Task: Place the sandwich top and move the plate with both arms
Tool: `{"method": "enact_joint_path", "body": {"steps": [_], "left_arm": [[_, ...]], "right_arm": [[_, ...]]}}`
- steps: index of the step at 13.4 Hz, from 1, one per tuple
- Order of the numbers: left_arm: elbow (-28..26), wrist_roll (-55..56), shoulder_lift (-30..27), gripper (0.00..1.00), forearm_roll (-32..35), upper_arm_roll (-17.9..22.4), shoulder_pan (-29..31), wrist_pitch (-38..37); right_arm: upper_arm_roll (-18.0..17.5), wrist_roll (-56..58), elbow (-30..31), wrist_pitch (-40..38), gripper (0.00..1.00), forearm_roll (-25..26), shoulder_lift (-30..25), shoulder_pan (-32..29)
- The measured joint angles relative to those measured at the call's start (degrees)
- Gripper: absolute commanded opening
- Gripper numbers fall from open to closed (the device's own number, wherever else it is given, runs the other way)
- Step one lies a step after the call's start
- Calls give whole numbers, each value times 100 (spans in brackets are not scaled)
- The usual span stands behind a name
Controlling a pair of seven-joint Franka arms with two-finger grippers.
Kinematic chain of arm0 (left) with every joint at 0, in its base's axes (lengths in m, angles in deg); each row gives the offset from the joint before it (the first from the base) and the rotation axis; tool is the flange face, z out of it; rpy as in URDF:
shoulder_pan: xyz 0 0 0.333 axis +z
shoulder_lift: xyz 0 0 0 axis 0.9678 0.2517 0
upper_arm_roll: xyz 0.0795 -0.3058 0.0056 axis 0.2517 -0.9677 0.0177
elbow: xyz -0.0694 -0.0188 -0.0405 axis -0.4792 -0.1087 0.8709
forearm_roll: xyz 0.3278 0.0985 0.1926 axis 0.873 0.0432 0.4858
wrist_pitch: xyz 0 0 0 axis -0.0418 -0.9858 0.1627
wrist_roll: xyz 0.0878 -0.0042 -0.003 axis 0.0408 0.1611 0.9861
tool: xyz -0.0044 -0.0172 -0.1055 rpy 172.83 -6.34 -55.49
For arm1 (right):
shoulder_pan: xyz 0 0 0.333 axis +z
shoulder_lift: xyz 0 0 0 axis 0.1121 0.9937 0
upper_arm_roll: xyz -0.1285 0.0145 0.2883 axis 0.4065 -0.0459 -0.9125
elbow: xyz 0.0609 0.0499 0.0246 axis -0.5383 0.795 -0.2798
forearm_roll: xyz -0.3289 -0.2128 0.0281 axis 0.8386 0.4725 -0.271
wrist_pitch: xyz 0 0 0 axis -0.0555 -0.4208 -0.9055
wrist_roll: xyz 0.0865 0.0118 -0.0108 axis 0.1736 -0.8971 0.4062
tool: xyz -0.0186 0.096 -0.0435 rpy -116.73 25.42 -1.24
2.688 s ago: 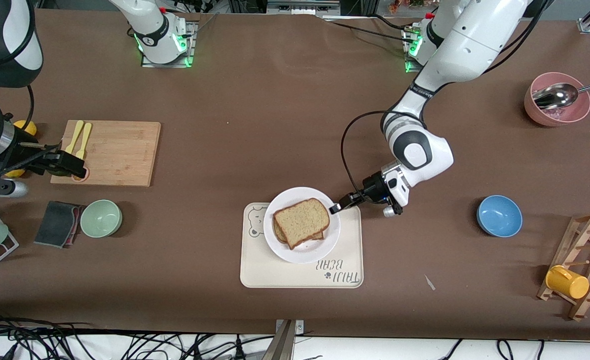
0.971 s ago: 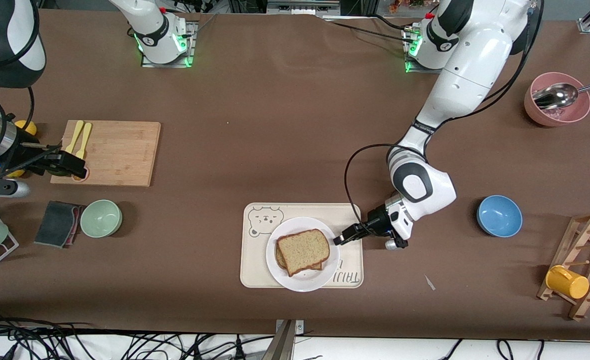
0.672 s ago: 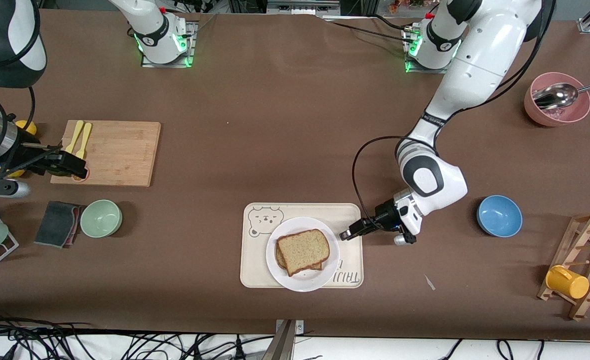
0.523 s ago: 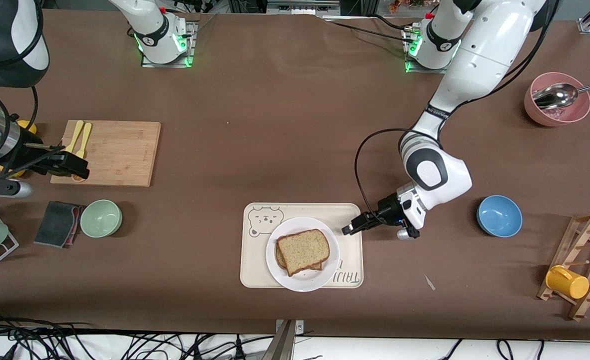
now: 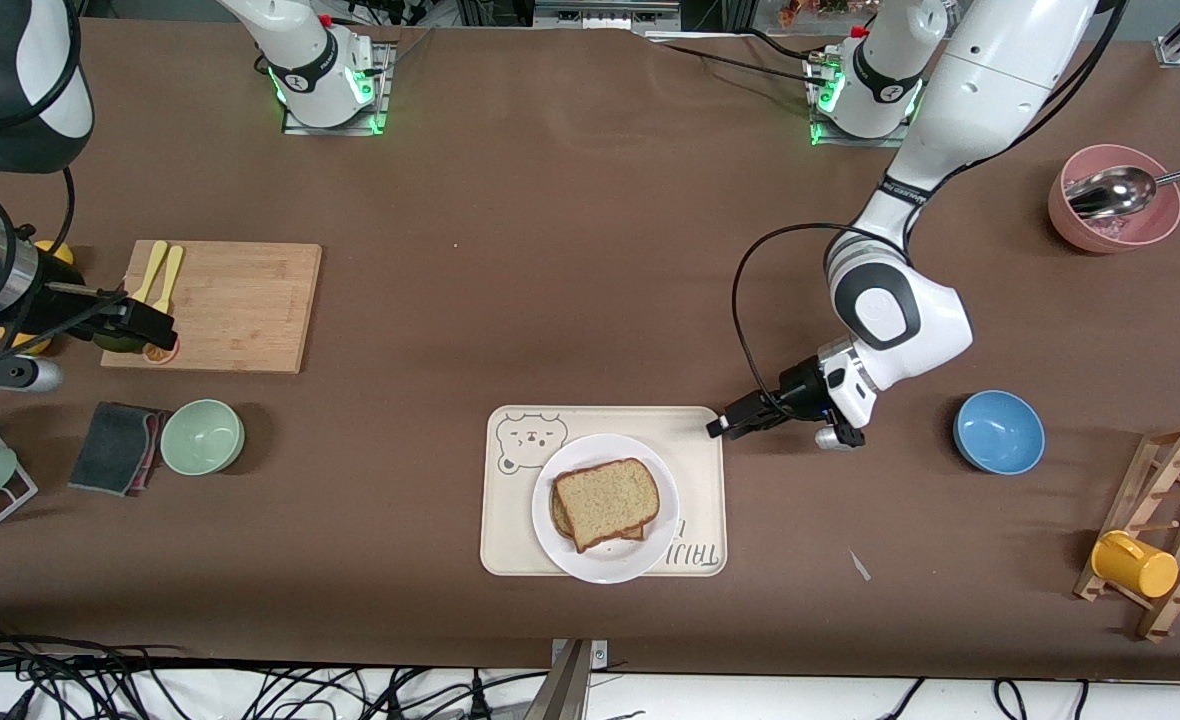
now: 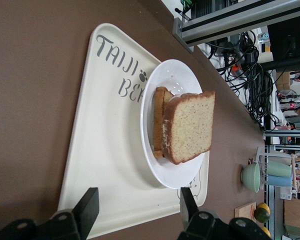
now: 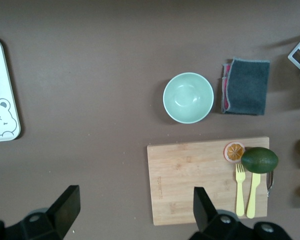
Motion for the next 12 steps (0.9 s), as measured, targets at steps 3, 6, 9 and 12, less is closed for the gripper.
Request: {"method": "enact_joint_path", "body": {"steps": [3, 6, 9, 12], "left_arm": [[-58, 109, -47, 75, 812, 6, 333, -359], [-62, 674, -116, 75, 2123, 12, 805, -1102], [-58, 1308, -350, 81, 3462, 13, 1148, -1606], [-58, 2037, -660, 99, 4759, 13, 1354, -1727]], "right_arm": [[27, -256, 3, -281, 100, -3, -110, 0], [92, -316, 14, -346, 100, -3, -118, -2], [130, -320, 16, -640, 100, -3, -125, -3], [174, -310, 136, -796, 100, -5, -153, -4]]}}
